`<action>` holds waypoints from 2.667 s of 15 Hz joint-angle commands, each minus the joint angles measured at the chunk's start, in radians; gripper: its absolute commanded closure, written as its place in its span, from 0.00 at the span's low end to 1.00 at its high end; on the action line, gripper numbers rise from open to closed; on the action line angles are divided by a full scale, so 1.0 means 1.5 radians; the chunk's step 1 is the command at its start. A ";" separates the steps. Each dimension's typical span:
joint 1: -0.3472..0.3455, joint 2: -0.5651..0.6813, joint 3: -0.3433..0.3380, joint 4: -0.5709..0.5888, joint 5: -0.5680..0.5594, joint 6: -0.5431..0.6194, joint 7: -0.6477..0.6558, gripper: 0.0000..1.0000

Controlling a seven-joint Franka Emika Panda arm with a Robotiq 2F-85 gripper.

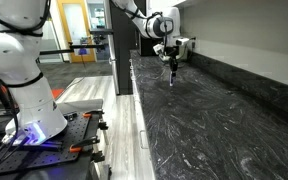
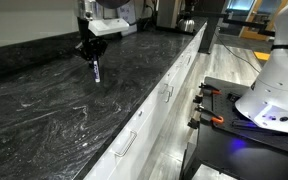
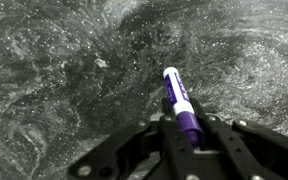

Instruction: Move the marker to the right

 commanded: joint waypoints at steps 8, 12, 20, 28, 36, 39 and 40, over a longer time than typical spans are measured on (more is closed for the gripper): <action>-0.010 -0.058 0.001 0.001 0.007 -0.105 -0.034 0.95; -0.032 -0.099 0.005 -0.017 0.012 -0.146 -0.078 0.95; -0.106 -0.181 0.014 -0.098 0.066 -0.132 -0.279 0.95; -0.113 -0.161 0.012 -0.083 0.066 -0.132 -0.290 0.80; -0.122 -0.166 0.000 -0.087 0.063 -0.108 -0.271 0.95; -0.144 -0.171 -0.017 -0.091 0.074 -0.095 -0.271 0.95; -0.153 -0.173 -0.024 -0.093 0.079 -0.093 -0.272 0.95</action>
